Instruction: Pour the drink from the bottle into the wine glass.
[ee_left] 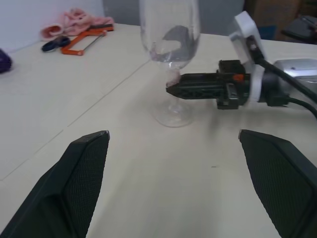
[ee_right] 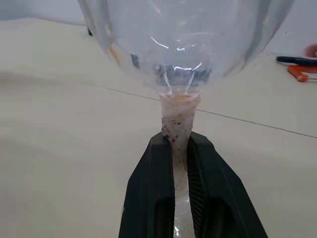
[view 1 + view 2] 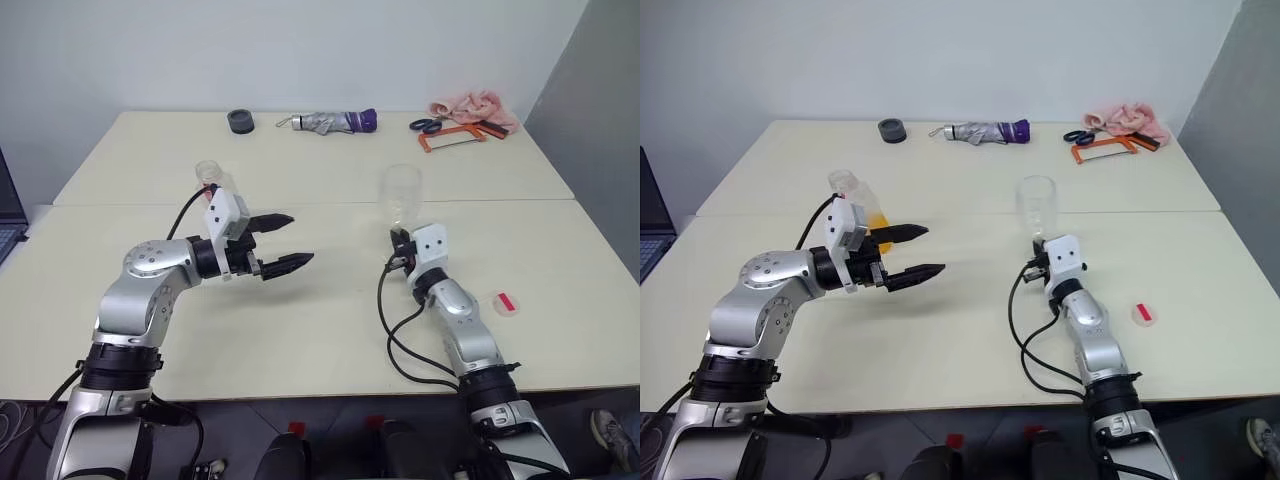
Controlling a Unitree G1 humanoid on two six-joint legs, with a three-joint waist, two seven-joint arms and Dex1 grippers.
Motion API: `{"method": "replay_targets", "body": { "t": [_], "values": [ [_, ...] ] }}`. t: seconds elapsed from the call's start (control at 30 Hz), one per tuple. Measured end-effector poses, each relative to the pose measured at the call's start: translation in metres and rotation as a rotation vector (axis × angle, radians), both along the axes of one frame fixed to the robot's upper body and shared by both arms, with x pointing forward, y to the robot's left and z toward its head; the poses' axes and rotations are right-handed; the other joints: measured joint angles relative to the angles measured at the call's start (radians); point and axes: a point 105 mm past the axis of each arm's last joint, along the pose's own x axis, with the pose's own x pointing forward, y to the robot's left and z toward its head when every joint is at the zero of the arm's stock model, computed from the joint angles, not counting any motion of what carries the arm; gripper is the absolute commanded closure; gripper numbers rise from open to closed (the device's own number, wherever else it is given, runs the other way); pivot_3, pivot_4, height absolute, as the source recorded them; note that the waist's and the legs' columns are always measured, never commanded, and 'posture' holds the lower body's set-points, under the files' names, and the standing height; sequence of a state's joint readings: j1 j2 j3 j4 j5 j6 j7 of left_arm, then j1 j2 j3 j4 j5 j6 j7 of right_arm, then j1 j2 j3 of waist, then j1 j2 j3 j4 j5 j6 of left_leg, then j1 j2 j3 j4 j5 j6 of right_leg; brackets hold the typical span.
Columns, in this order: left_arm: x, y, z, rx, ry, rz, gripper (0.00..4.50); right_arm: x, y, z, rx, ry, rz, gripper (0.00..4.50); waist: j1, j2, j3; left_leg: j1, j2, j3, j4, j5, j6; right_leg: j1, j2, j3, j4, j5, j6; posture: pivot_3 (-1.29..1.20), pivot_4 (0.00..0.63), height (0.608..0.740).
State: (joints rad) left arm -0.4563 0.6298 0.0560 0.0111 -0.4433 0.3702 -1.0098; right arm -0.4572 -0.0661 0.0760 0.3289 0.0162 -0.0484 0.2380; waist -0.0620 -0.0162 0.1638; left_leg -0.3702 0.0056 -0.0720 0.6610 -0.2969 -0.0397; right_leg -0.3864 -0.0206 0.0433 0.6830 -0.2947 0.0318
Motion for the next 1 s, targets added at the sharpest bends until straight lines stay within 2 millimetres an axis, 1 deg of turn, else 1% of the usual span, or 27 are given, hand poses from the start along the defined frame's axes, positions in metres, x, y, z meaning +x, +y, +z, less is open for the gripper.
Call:
{"method": "replay_targets", "body": {
  "t": [0.17,0.23,0.3,0.37,0.47,0.7,0.73,0.77,1.0],
  "values": [
    [0.0,0.011,-0.005,-0.013,0.002,0.082,0.0,0.009,0.031,0.019,0.029,-0.058,0.083,4.4,0.003,0.0,0.0,-0.004,0.001,0.0,0.001,0.0,-0.001,-0.003,0.0,-0.002,-0.001,0.0,0.0,0.0,0.15,0.74],
    [-0.001,0.014,-0.006,-0.015,0.001,0.106,0.0,0.011,0.041,0.019,0.032,-0.057,0.111,4.4,0.004,0.0,0.0,-0.004,0.001,0.0,0.001,0.0,-0.001,-0.003,0.0,-0.002,-0.001,0.0,0.0,0.0,0.15,0.74],
    [-0.001,0.015,-0.004,-0.017,-0.006,0.118,0.0,0.014,0.047,0.014,0.029,-0.038,0.129,4.4,0.007,0.0,0.0,-0.005,0.001,0.0,0.001,0.0,-0.001,-0.003,0.0,-0.002,-0.001,0.0,0.0,0.0,0.15,0.74],
    [-0.001,0.017,-0.002,-0.019,-0.013,0.134,0.0,0.015,0.052,0.006,0.025,-0.01,0.146,4.4,0.007,0.001,0.0,-0.005,0.001,0.0,0.001,0.0,-0.001,-0.003,-0.001,-0.002,-0.001,0.0,0.0,0.0,0.15,0.74],
    [-0.001,0.019,-0.001,-0.023,-0.016,0.152,0.0,0.015,0.053,-0.003,0.022,0.009,0.155,4.4,0.007,0.001,0.0,-0.005,0.001,0.0,0.001,0.001,-0.002,-0.003,-0.001,-0.002,-0.001,0.0,0.0,0.0,0.15,0.74],
    [-0.006,0.016,0.003,-0.027,-0.025,0.143,0.0,0.017,0.054,-0.004,0.018,0.006,0.165,4.4,0.004,0.001,0.0,-0.005,0.001,0.0,0.001,0.001,-0.002,-0.003,0.0,-0.002,-0.001,0.0,0.0,0.0,0.15,0.74],
    [-0.007,0.015,0.003,-0.027,-0.027,0.14,0.0,0.017,0.054,-0.004,0.017,0.004,0.165,3.68,0.004,0.001,0.0,-0.005,0.001,0.0,0.0,0.001,-0.002,-0.003,0.0,-0.002,-0.001,0.0,0.0,0.0,0.15,0.74],
    [-0.007,0.014,0.003,-0.028,-0.028,0.139,0.0,0.017,0.053,-0.004,0.015,0.004,0.164,3.42,0.004,0.001,0.0,-0.005,0.001,0.0,0.001,0.001,-0.002,-0.003,0.0,-0.002,-0.001,0.0,0.0,0.0,0.15,0.74],
    [-0.007,0.013,0.005,-0.031,-0.031,0.136,0.0,0.017,0.052,-0.006,0.011,0.007,0.163,1.01,0.004,0.001,0.0,-0.005,0.001,0.0,0.001,0.001,-0.002,-0.003,0.0,-0.002,-0.001,0.0,0.0,0.0,0.15,0.74]
  ]
}}
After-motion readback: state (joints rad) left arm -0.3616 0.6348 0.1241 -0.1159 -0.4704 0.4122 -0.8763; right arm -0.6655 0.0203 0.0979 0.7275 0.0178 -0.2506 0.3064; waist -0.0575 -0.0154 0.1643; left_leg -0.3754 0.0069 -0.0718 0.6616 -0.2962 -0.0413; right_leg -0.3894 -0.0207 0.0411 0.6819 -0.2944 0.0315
